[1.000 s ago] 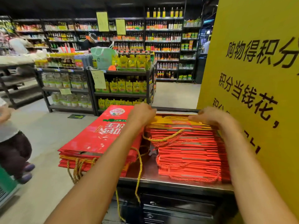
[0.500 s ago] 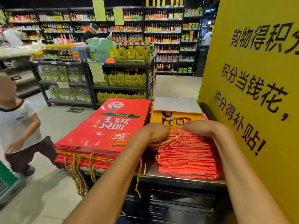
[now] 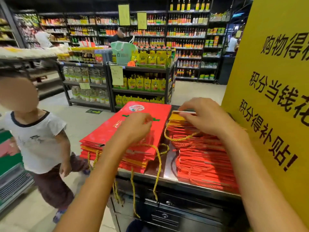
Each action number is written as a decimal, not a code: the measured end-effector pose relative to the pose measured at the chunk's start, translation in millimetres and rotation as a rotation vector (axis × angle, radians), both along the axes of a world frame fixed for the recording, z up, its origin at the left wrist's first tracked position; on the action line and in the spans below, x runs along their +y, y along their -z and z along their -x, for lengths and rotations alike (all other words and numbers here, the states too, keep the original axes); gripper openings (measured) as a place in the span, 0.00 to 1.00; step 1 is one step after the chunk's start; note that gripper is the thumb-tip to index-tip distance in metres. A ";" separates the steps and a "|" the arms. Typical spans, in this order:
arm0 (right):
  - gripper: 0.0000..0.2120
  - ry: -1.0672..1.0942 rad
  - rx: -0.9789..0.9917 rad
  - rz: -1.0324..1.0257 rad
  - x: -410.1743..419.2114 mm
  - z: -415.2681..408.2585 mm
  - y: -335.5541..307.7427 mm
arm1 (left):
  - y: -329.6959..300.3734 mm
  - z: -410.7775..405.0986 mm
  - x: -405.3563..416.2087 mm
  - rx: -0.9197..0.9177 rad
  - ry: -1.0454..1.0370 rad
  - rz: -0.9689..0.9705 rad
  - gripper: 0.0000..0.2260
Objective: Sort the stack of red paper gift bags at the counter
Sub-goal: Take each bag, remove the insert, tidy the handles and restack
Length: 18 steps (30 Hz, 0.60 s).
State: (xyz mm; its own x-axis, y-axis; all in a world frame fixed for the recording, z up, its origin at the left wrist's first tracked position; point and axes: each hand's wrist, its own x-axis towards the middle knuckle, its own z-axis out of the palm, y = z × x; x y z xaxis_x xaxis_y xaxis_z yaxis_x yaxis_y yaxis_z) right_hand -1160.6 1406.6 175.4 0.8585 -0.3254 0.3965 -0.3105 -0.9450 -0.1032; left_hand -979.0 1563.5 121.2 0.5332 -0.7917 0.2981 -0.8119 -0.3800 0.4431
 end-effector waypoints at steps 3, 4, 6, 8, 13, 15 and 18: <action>0.12 -0.141 0.104 0.043 41.3 -27.8 8.6 | 14.5 -27.7 49.2 -0.024 -0.149 -0.105 0.12; 0.11 -0.159 0.156 0.057 52.1 -37.2 13.2 | 18.6 -33.5 64.3 -0.044 -0.196 -0.132 0.14; 0.11 -0.169 0.286 0.072 67.9 -52.8 21.8 | 29.5 -42.7 89.5 -0.069 -0.293 -0.140 0.16; 0.12 -0.168 0.401 0.044 76.2 -63.1 28.5 | 39.6 -46.6 108.0 -0.050 -0.367 -0.097 0.16; 0.16 -0.200 0.567 0.009 83.9 -73.6 42.9 | 63.5 -38.5 129.3 0.030 -0.376 0.041 0.15; 0.17 -0.245 0.551 -0.070 88.8 -74.3 46.4 | 69.8 -34.8 134.7 0.021 -0.389 0.074 0.15; 0.12 -0.288 0.396 -0.364 92.9 -76.7 45.0 | 76.2 -28.2 144.0 0.021 -0.395 0.150 0.16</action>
State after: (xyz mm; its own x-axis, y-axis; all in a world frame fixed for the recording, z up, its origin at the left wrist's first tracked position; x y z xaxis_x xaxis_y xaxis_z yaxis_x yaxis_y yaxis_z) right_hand -1083.9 1499.5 130.4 0.9916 -0.1127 -0.0634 -0.1281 -0.9225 -0.3640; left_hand -950.7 1707.5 45.0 0.7943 -0.4736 0.3805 -0.6070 -0.5906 0.5318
